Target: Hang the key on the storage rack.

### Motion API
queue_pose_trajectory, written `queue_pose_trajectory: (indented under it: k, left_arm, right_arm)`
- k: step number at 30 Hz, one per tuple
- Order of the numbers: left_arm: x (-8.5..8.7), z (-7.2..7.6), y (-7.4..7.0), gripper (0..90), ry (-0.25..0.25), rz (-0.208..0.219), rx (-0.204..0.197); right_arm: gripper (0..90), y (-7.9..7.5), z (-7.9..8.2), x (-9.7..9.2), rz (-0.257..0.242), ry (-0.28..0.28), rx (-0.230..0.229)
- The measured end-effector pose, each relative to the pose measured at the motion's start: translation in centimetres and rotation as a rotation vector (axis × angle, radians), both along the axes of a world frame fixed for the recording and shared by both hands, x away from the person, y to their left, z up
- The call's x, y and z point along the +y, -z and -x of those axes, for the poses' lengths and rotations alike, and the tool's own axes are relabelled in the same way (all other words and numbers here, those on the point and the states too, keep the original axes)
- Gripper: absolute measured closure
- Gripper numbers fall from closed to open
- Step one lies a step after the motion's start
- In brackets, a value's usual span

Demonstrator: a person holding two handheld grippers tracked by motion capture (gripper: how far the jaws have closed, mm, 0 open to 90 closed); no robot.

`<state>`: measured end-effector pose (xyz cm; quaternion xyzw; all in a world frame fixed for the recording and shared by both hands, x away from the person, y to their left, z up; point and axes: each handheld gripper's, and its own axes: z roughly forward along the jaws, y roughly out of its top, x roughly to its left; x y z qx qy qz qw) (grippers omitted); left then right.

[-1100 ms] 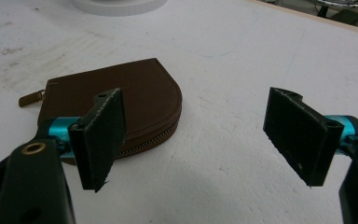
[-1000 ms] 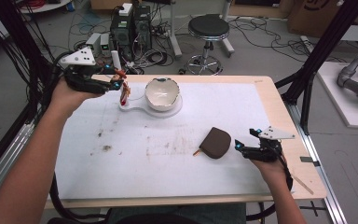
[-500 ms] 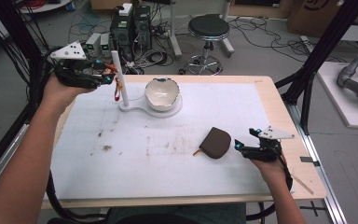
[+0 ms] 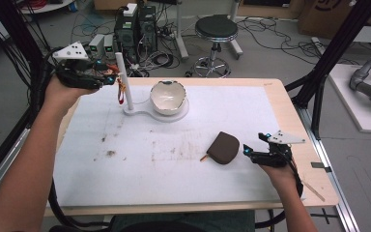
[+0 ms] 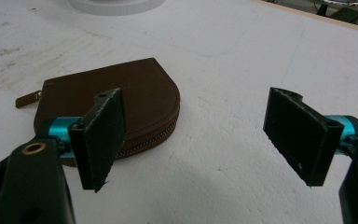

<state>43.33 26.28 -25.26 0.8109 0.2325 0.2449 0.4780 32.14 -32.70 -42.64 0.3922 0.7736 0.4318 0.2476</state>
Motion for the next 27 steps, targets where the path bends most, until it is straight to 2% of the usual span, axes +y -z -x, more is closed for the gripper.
queue_pose_trajectory:
  k: [18, 24, 26, 27]
  left_arm:
    - [-0.5, -1.8, 0.1, 47.8, -0.038, -0.033, 0.01]
    - [-0.5, -2.2, 0.5, 47.4, -0.055, -0.027, 0.025]
    - [-0.4, -2.3, 0.7, 45.8, -0.061, -0.008, 0.029]
    - [-0.4, -2.3, 0.8, 41.5, -0.074, 0.007, 0.024]
  right_arm:
    - [21.3, 0.1, 0.0, -0.3, -0.006, 0.008, 0.005]
    - [21.3, 0.1, 0.0, -0.3, -0.008, 0.009, 0.009]
    - [21.3, 0.1, 0.0, -0.3, -0.007, 0.006, 0.005]
    - [21.3, 0.1, 0.0, -0.3, -0.007, 0.006, 0.006]
